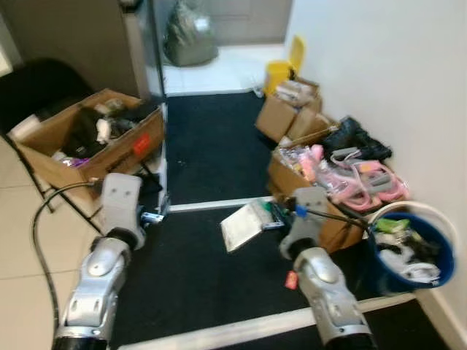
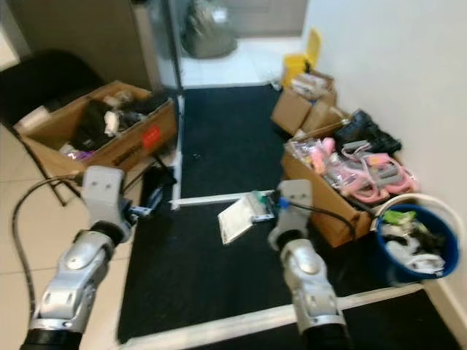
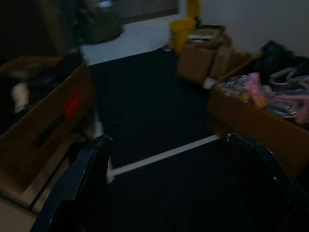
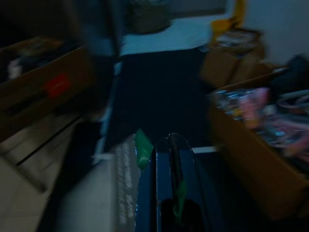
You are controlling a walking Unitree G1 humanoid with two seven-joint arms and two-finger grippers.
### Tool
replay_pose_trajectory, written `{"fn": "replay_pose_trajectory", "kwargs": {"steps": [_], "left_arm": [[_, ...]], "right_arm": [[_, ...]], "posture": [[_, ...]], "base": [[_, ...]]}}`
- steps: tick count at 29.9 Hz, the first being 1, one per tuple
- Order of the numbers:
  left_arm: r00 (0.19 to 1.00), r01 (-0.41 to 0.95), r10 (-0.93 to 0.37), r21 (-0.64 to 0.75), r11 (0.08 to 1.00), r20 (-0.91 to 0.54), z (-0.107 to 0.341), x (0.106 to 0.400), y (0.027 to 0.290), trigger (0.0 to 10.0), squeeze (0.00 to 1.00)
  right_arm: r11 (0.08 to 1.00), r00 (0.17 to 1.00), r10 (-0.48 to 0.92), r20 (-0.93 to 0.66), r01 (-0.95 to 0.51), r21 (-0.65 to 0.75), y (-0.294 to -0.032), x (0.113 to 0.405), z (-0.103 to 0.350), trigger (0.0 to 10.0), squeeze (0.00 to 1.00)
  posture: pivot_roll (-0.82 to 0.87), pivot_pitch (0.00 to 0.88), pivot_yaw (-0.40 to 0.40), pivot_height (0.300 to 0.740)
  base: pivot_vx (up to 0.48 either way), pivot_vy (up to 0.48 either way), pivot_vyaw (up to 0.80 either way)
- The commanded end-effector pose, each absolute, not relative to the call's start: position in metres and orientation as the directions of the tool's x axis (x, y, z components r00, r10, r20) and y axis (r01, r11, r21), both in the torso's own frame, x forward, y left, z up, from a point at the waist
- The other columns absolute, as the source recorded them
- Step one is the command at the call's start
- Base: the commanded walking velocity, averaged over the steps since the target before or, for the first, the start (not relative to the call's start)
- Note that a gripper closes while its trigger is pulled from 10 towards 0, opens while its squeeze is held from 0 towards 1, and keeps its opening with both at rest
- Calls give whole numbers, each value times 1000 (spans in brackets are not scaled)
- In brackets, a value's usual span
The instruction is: Picking trash to rubbish bin
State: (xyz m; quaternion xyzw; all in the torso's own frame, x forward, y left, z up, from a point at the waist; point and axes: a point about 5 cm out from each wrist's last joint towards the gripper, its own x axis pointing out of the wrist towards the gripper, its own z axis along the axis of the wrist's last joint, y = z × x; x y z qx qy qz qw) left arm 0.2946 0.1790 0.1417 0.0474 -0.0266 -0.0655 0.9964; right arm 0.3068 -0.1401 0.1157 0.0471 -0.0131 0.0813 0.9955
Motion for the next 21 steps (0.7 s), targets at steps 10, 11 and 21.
{"fn": "replay_pose_trajectory", "kwargs": {"steps": [10,11,21], "left_arm": [[993,113,-116,102,988,22,135,291,184,10000,0],[993,113,-116,102,988,22,135,291,184,10000,0],[992,122,-125,107,987,23,136,291,184,10000,0]], "right_arm": [[983,986,169,-4,-168,73,-135,303,104,10000,0],[983,986,169,-4,-168,73,-135,303,104,10000,0],[986,988,152,-2,-151,76,-136,305,104,10000,0]], "posture": [[-26,81,-17,740],[-26,81,-17,740],[-26,90,-17,740]], "base": [[333,0,0],[334,0,0],[332,0,0]]}}
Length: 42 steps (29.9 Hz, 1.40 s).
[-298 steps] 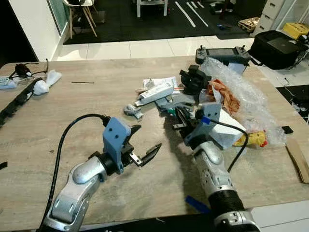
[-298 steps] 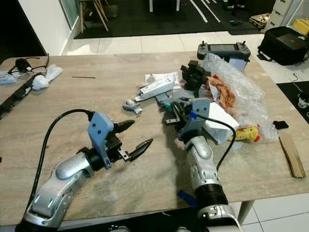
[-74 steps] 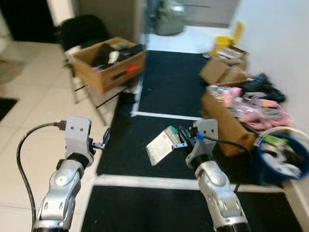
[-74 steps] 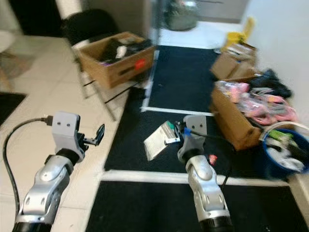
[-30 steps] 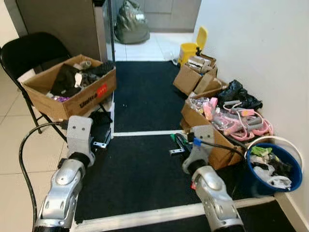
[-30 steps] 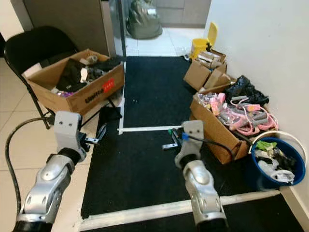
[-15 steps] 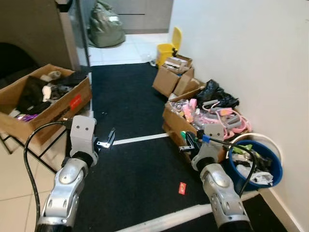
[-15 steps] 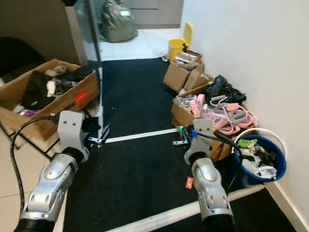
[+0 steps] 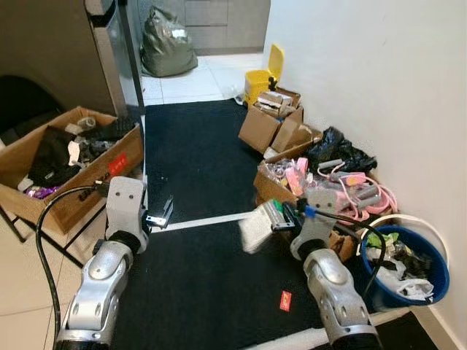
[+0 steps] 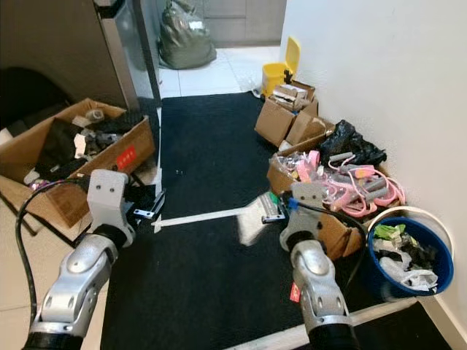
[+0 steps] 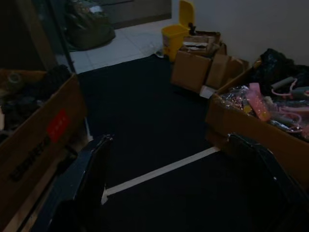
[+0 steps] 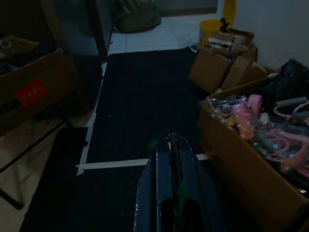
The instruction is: Picking trash to rubbish bin
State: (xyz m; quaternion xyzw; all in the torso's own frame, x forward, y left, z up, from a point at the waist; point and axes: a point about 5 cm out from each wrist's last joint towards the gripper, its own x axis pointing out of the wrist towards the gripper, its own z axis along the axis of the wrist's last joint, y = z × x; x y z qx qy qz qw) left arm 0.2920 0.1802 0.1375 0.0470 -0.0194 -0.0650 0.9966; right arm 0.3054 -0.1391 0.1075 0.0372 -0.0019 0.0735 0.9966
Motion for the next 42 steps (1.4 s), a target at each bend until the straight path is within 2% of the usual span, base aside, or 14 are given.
{"fn": "replay_pose_trajectory", "kwargs": {"steps": [1,22,25,29,30,33,34,42], "left_arm": [[993,113,-115,101,989,23,135,291,185,10000,0],[991,133,-135,107,985,16,135,292,182,10000,0],[989,140,-143,105,985,24,138,297,182,10000,0],[983,158,-169,139,978,74,158,318,189,10000,0],[978,163,-180,151,975,103,173,329,195,10000,0],[975,169,-190,165,972,119,182,335,199,10000,0],[970,161,-191,188,969,151,200,347,211,10000,0],[962,166,-209,228,959,177,216,358,216,10000,0]], "right_arm": [[985,988,154,-2,-154,72,-136,304,104,10000,0],[987,990,141,-3,-141,77,-136,306,104,10000,0],[987,990,140,-1,-140,76,-136,306,104,10000,0],[986,990,143,12,-144,80,-135,308,108,10000,0],[987,990,139,16,-139,81,-135,309,109,10000,0],[987,991,134,18,-135,83,-136,309,110,10000,0],[987,991,134,21,-135,83,-136,310,110,10000,0],[987,991,133,24,-135,85,-135,310,110,10000,0]], "posture": [[-28,87,-12,740],[-25,104,-15,740],[-23,109,-11,740],[-22,103,-10,740],[-18,107,-8,740],[-15,104,-10,740],[-13,100,-8,740],[-9,100,-6,740]], "base": [[334,0,0],[333,0,0],[334,0,0],[334,0,0],[334,0,0],[334,0,0],[334,0,0],[332,0,0]]}}
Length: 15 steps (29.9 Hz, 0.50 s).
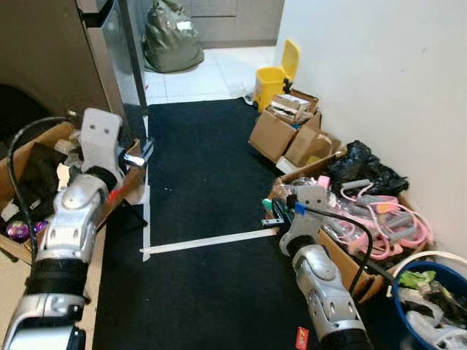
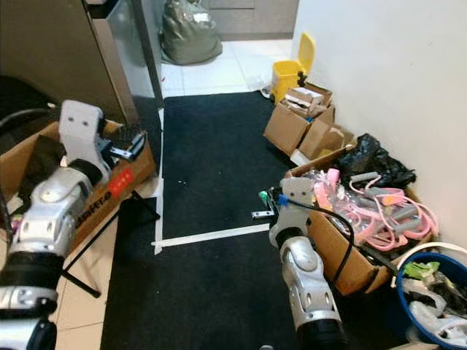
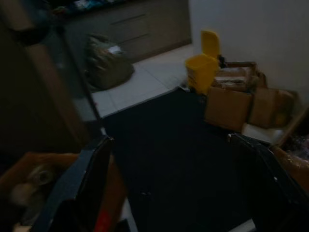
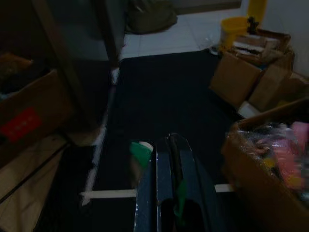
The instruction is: Picking trash to rubbish bin
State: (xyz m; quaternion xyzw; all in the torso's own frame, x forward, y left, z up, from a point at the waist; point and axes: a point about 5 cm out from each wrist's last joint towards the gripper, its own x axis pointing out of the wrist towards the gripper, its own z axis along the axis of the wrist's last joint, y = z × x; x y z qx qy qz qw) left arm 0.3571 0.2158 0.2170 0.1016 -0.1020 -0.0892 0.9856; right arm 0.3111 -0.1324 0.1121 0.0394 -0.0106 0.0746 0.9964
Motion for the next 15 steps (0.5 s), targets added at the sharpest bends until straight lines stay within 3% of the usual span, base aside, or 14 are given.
{"fn": "replay_pose_trajectory", "kwargs": {"steps": [1,15], "left_arm": [[960,175,-217,231,957,174,215,358,214,10000,0],[964,185,-214,185,965,158,199,352,212,10000,0]], "right_arm": [[987,991,132,24,-134,86,-135,310,111,10000,0],[986,989,144,21,-145,79,-136,311,110,10000,0]], "posture": [[-9,100,-6,740],[-13,105,-3,740]], "base": [[334,0,0],[333,0,0]]}}
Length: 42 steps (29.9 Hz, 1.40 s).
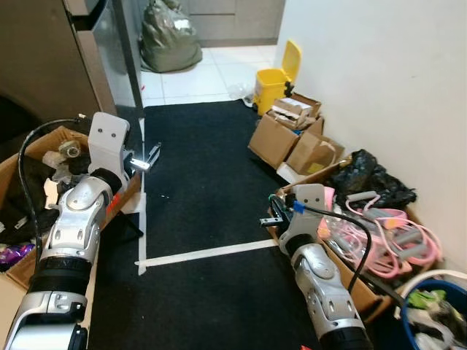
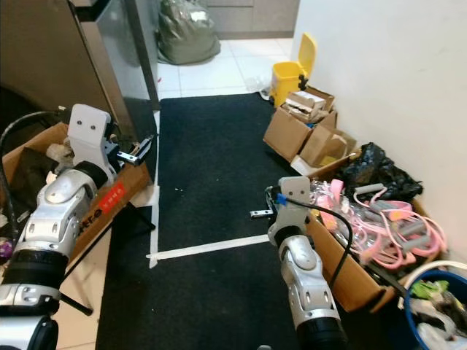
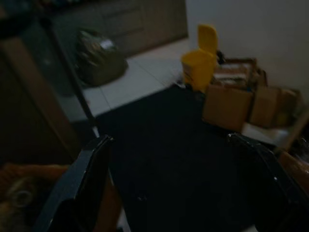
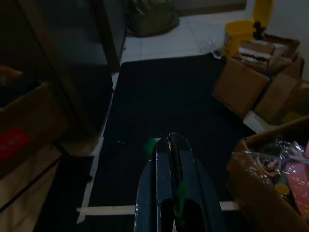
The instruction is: Picking trash to rubbish bin
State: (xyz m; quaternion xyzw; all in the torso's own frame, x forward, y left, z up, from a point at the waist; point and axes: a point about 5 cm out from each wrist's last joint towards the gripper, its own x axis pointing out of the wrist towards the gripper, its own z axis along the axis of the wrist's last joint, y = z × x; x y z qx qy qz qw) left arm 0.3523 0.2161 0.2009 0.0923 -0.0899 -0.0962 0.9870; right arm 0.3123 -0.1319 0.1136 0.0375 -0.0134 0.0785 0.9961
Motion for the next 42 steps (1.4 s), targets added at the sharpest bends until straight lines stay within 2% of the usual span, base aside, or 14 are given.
{"fn": "replay_pose_trajectory", "kwargs": {"steps": [1,6,9,11,16,22,26,42], "left_arm": [[970,186,-205,148,971,129,184,339,209,10000,0],[974,186,-199,121,975,107,173,329,207,10000,0],[989,149,-150,47,988,15,135,286,196,10000,0],[990,139,-139,37,990,3,130,279,195,10000,0],[997,71,-71,24,997,-3,126,269,200,10000,0],[998,67,-67,25,997,-13,125,264,198,10000,0],[998,65,-64,29,997,-26,126,260,196,10000,0],[997,70,-69,42,997,-29,131,261,193,10000,0]], "right_arm": [[987,990,138,19,-139,83,-136,309,109,10000,0],[987,990,137,18,-138,85,-136,308,109,10000,0],[984,989,148,6,-148,95,-134,304,106,10000,0],[983,988,155,4,-155,97,-132,303,106,10000,0],[971,973,230,3,-230,72,-122,305,107,10000,0],[963,965,260,2,-260,67,-117,306,107,10000,0],[953,954,298,5,-298,61,-110,305,109,10000,0],[957,959,283,12,-283,57,-112,308,110,10000,0]], "posture": [[-14,105,3,740],[-15,107,5,740],[-12,120,-15,740],[-12,120,-15,740],[-8,122,-24,740],[8,108,-38,740],[9,97,-34,740],[9,93,-26,740]], "base": [[330,0,0],[326,0,0],[325,0,0],[326,0,0],[324,0,0],[321,0,0],[318,0,673],[316,0,800]]}}
